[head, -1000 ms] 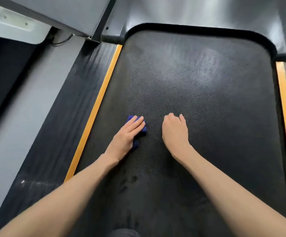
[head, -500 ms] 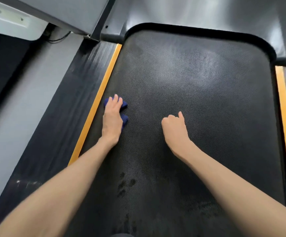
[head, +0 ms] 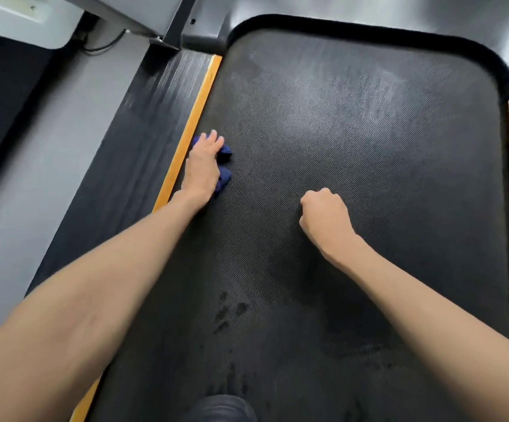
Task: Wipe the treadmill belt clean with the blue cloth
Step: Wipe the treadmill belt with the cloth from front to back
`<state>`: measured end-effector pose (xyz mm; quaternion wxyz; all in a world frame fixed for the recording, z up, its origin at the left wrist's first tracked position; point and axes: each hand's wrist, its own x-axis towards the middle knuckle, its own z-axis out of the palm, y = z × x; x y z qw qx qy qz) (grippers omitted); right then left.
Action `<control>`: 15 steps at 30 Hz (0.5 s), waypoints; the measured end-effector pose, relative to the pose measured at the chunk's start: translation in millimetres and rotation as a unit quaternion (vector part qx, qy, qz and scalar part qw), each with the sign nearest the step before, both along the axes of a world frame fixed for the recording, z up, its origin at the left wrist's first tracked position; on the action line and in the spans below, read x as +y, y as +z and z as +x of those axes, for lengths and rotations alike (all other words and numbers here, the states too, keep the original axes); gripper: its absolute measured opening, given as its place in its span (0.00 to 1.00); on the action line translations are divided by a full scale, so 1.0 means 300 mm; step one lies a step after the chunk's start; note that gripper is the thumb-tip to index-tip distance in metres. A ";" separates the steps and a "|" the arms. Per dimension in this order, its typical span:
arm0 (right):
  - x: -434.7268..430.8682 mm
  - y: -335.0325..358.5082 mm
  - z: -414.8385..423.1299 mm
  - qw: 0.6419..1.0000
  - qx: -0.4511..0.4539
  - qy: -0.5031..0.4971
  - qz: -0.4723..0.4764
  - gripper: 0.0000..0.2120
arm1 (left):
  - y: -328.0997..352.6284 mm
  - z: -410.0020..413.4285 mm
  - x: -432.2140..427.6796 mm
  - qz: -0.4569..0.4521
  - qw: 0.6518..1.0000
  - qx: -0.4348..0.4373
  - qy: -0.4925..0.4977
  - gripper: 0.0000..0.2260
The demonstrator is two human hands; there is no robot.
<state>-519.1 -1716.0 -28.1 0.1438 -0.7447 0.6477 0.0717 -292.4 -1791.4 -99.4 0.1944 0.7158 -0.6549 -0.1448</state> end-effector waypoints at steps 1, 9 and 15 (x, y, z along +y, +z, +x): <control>-0.004 -0.006 -0.006 1.000 -0.012 -0.015 0.003 0.12 | 0.003 -0.007 0.014 0.000 1.000 0.001 0.005 0.22; 0.029 -0.027 -0.063 0.997 -0.070 0.007 0.006 0.18 | 0.029 0.012 0.481 0.015 1.000 0.010 0.005 0.29; -0.004 -0.044 -0.016 0.996 -0.071 -0.026 -0.052 0.14 | 0.008 -0.048 0.640 0.012 0.993 0.023 0.115 0.26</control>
